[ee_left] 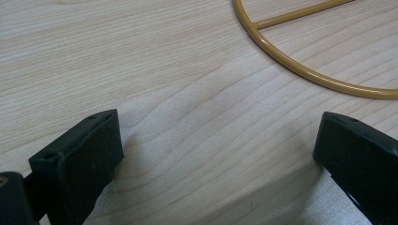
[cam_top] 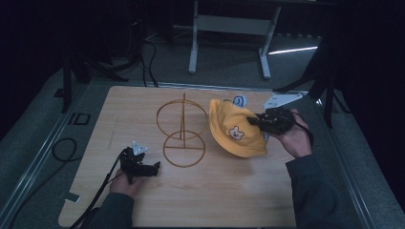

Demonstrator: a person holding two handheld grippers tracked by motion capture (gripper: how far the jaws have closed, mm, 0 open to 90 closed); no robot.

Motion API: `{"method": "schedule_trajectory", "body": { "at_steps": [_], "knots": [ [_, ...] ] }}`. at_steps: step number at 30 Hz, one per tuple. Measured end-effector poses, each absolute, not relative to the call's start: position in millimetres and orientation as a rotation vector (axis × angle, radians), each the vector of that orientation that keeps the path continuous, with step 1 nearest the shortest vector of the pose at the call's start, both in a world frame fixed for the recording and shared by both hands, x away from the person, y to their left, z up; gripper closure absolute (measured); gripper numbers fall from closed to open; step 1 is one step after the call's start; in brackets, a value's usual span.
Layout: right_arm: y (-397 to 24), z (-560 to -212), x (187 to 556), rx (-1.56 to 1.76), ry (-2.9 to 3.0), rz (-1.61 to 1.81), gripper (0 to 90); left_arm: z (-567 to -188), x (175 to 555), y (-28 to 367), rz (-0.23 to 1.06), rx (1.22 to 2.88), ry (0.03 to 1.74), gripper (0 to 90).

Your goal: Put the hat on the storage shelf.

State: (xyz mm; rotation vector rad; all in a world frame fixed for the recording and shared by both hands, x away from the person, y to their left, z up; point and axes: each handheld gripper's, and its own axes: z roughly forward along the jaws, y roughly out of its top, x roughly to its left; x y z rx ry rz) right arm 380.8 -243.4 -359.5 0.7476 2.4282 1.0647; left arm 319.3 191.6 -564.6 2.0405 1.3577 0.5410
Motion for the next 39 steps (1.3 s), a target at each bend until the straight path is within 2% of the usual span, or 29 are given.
{"method": "schedule_trajectory", "body": {
  "at_steps": [39],
  "knots": [
    [-256,-344,378,0.762,2.308,1.323,80.5,-565,319,192,0.54,2.041,1.358,1.9]
  ]
}}
